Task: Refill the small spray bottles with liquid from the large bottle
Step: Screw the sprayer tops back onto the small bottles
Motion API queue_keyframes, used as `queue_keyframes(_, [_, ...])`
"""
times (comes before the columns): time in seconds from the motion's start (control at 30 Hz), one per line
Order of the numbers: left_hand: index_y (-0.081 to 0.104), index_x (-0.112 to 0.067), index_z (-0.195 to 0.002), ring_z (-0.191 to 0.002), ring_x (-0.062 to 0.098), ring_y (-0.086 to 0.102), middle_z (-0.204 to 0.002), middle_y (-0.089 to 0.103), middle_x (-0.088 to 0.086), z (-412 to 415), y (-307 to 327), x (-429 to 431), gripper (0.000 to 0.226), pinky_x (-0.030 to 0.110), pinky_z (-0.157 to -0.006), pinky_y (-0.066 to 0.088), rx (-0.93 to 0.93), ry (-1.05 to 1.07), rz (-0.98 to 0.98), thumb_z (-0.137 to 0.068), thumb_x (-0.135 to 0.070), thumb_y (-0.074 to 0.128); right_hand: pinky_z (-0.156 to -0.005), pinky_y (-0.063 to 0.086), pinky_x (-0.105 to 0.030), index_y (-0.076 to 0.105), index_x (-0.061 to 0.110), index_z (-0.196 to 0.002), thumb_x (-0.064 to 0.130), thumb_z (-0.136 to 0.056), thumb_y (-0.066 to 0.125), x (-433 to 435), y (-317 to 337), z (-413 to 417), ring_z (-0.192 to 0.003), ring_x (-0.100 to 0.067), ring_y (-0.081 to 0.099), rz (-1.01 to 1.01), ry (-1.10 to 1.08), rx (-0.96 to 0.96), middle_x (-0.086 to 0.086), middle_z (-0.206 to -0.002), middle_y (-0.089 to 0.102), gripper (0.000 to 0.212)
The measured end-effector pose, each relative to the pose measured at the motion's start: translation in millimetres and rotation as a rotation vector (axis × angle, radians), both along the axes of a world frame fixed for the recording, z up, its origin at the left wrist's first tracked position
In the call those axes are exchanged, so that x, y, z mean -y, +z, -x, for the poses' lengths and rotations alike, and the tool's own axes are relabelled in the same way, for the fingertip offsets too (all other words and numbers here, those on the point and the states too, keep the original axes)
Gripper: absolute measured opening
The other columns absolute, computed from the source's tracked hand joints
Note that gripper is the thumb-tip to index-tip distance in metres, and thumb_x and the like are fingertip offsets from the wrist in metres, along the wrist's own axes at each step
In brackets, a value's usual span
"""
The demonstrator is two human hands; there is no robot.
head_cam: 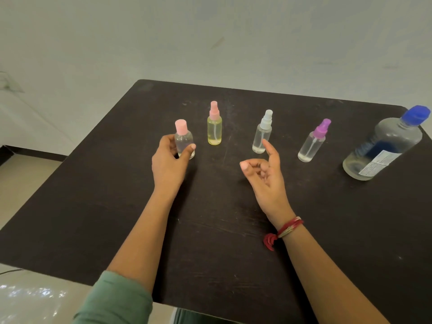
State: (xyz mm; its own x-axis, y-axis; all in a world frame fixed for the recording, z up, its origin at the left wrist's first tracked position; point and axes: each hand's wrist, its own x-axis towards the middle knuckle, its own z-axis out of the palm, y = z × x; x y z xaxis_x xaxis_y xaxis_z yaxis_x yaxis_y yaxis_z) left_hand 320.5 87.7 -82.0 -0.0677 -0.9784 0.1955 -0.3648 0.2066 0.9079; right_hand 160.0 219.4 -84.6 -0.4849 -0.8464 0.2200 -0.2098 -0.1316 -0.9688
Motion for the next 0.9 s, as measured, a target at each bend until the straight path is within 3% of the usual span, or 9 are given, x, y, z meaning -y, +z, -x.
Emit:
queue_keyframes(0.2, [0.048,-0.018,-0.130,-0.114,0.015,0.057,-0.127,0.060,-0.002,9.5,-2.6,37.7,0.044,0.030,-0.097,0.044,0.045,-0.014,-0.031,-0.091,-0.031,0.064,-0.083,0.049,-0.019,0.020,0.024,-0.150,0.038,-0.085,0.063,0.2,0.0,-2.3,-0.088,-0.005,0.064,-0.042,0.007,-0.050,0.006,-0.086,0.067,0.079])
queue_keyframes(0.47, [0.037,-0.019,-0.140,-0.119,0.019,0.054,-0.134,0.055,0.002,16.3,-4.6,56.9,0.048,0.032,-0.096,0.041,0.162,-0.004,-0.014,-0.097,-0.029,0.056,-0.080,0.048,-0.015,0.023,0.021,-0.149,0.027,-0.089,0.065,1.0,-0.3,-1.1,-0.084,-0.001,0.063,-0.054,-0.008,-0.075,0.006,-0.085,0.066,0.073])
queue_keyframes(0.6, [0.030,-0.020,-0.143,-0.121,0.024,0.054,-0.137,0.053,0.004,18.3,-4.9,57.7,0.049,0.043,-0.102,0.043,0.222,0.002,-0.017,-0.099,-0.030,0.050,-0.080,0.047,-0.016,0.032,0.022,-0.141,0.027,-0.089,0.064,0.9,-1.5,0.4,-0.083,-0.003,0.063,-0.061,-0.008,-0.095,0.007,-0.083,0.066,0.061])
queue_keyframes(0.9, [0.023,-0.009,-0.144,-0.127,0.034,0.047,-0.145,0.040,0.011,20.6,-10.3,57.4,0.048,0.053,-0.109,0.030,0.345,-0.006,0.044,-0.102,-0.022,0.040,-0.076,0.046,-0.014,0.034,0.022,-0.139,0.024,-0.091,0.062,0.8,-2.7,1.8,-0.078,-0.001,0.061,-0.055,-0.017,-0.107,0.005,-0.081,0.064,0.055])
